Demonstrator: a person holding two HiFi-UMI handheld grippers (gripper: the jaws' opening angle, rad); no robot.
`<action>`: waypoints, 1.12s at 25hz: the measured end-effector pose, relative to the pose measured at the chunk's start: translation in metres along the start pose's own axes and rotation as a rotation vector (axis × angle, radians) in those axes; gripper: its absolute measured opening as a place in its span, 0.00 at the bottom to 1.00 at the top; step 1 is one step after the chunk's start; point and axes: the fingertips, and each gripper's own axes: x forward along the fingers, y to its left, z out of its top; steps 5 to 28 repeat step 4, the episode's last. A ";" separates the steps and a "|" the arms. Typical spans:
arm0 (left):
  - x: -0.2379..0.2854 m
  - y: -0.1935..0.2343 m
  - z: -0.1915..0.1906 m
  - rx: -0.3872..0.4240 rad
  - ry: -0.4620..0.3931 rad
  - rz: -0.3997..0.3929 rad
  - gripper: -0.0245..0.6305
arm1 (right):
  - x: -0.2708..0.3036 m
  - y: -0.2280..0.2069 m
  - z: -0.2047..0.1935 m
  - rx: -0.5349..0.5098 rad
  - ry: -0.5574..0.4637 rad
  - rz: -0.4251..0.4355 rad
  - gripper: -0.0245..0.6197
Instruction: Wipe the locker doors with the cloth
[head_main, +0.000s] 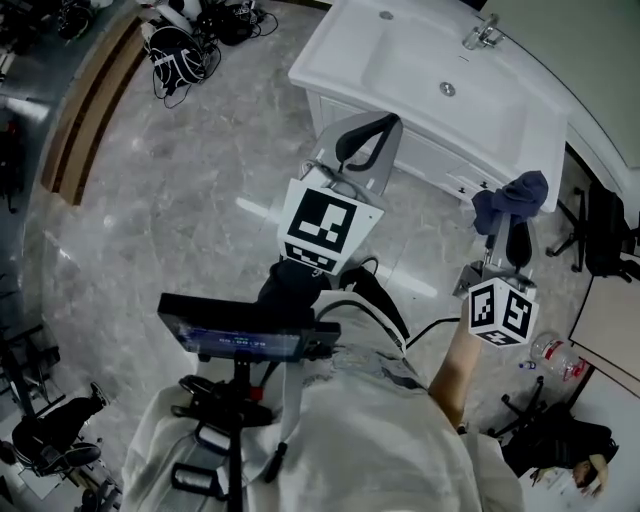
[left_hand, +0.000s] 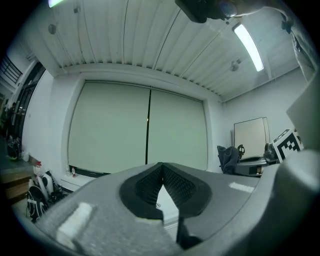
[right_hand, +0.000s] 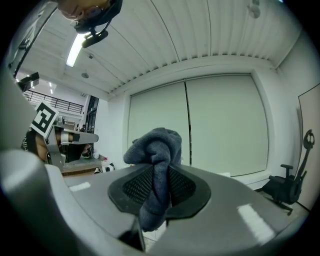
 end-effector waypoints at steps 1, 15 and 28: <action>0.002 0.001 -0.001 -0.002 -0.001 0.000 0.04 | 0.002 -0.001 0.001 -0.002 -0.003 -0.002 0.16; 0.006 0.005 -0.002 -0.004 -0.002 0.001 0.04 | 0.007 -0.002 0.001 -0.005 -0.009 -0.004 0.16; 0.006 0.005 -0.002 -0.004 -0.002 0.001 0.04 | 0.007 -0.002 0.001 -0.005 -0.009 -0.004 0.16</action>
